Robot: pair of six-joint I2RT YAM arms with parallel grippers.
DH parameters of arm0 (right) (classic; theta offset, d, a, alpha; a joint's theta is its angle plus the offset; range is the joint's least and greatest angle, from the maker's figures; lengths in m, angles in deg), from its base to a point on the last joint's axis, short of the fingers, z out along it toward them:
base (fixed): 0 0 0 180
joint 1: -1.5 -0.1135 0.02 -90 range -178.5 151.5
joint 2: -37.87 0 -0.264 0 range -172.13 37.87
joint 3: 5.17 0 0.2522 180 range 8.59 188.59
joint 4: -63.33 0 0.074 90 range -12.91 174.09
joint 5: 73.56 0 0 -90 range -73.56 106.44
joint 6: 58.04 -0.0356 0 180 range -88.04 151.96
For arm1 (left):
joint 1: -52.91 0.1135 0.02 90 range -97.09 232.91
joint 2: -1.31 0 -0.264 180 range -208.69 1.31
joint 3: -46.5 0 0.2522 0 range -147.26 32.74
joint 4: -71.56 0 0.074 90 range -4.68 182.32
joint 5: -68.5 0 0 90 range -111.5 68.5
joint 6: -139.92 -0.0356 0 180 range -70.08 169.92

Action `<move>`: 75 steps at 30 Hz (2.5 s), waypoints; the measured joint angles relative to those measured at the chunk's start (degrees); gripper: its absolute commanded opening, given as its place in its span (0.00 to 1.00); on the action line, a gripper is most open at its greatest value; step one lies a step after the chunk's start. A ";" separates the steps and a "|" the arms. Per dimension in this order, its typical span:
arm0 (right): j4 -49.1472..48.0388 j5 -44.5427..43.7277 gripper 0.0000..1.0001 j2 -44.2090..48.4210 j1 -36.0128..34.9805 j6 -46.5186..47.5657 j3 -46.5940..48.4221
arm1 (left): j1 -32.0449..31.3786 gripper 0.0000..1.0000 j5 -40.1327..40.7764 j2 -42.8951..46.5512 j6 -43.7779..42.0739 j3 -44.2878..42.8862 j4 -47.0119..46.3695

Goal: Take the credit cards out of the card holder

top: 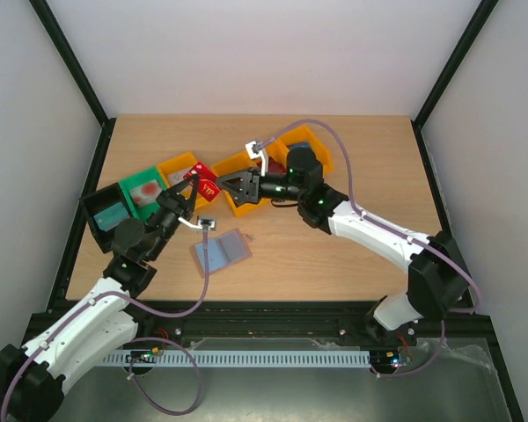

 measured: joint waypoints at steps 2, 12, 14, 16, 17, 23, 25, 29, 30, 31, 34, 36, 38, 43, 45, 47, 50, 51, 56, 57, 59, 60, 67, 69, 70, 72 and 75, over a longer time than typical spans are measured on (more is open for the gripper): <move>0.35 0.72 0.16 -0.66 0.42 -0.87 0.44 | -0.02 0.02 -0.09 0.00 -1.22 0.20 -0.79; 4.42 2.84 0.02 -3.02 0.26 0.15 3.41 | -0.17 0.46 -0.50 -0.13 -4.63 0.31 -0.90; 5.99 3.41 0.02 -2.99 0.31 2.08 4.09 | -0.24 0.74 -0.55 0.26 -4.39 0.31 0.72; 10.12 3.23 0.02 -2.69 0.74 5.90 5.07 | -0.26 0.80 -0.94 1.20 -2.12 0.24 4.52; 12.37 2.93 0.02 -2.45 0.92 7.98 5.51 | -0.26 0.81 -1.03 1.88 -0.15 0.15 7.10; 33.88 -6.75 0.02 0.61 3.17 28.70 10.34 | 0.87 0.83 -9.33 3.43 22.56 -7.91 33.20; 39.85 -9.38 0.02 2.40 2.36 36.00 10.49 | 2.01 0.83 -15.67 3.32 33.62 -11.21 40.15; 49.94 -10.97 0.02 5.57 -1.55 48.13 10.43 | 4.79 0.79 -29.03 3.50 55.21 -12.94 46.77; 52.09 -10.91 0.02 5.95 -2.43 50.27 10.49 | 5.46 0.77 -32.15 3.50 59.82 -12.94 47.60; 53.57 -10.75 0.02 6.08 -3.04 51.87 10.62 | 6.08 0.74 -35.34 3.45 64.28 -12.92 47.89; 58.05 -9.88 0.02 5.99 -4.76 56.19 11.15 | 6.93 0.58 -43.65 2.84 75.93 -12.85 47.63; 59.56 -9.38 0.02 5.99 -5.57 57.99 11.34 | 7.02 0.45 -47.84 2.38 81.88 -12.66 46.60; 60.43 -8.79 0.02 5.99 -6.19 59.08 11.52 | 7.02 0.38 -50.93 2.05 86.38 -12.17 45.64; 60.50 -7.19 0.02 6.34 -6.78 60.30 11.63 | 7.02 0.27 -55.04 1.81 91.38 -11.76 44.44; 60.50 -6.64 0.02 6.58 -6.78 60.54 11.80 | 6.97 0.09 -55.41 1.84 92.63 -11.47 43.45; 60.50 -6.12 0.02 6.71 -6.78 60.78 12.07 | 6.86 0.02 -55.36 1.81 93.96 -11.04 42.38; 60.54 -5.51 0.02 6.97 -6.78 61.00 12.09 | 6.86 0.02 -55.10 1.84 94.79 -10.82 41.31; 60.50 -5.46 0.03 7.10 -6.78 61.00 12.09 | 6.86 0.02 -55.10 1.90 94.99 -10.80 41.00; 54.01 -10.08 0.44 10.14 -6.54 57.96 8.90 | 6.84 0.02 -51.43 2.99 99.45 -9.01 37.66; 51.25 -12.17 0.45 11.34 -5.92 56.35 7.17 | 6.95 0.02 -49.31 3.28 101.31 -8.17 36.87; 46.51 -14.84 0.45 12.59 -2.38 51.58 5.09 | 8.11 0.02 -43.19 3.78 105.77 -6.36 35.17; 44.39 -15.82 0.45 12.26 0.48 48.76 5.09 | 9.25 0.02 -39.63 3.87 107.97 -5.42 34.49; 38.01 -30.97 0.35 -2.19 13.86 32.98 15.43 | 15.04 0.02 -23.32 6.08 117.87 0.17 33.62; 38.23 -34.18 0.32 -8.59 14.23 31.47 20.59 | 16.15 0.02 -22.05 6.71 120.78 1.09 33.22; 38.51 -35.54 0.31 -11.74 14.51 30.88 22.91 | 16.63 0.02 -21.70 6.88 122.36 1.51 32.87; 39.60 -38.05 0.25 -16.92 14.80 30.32 25.90 | 17.16 0.02 -21.55 7.04 124.34 2.12 31.95; 43.63 -41.79 0.18 -24.65 15.32 30.01 31.10 | 17.49 0.02 -21.55 7.06 126.95 3.23 30.08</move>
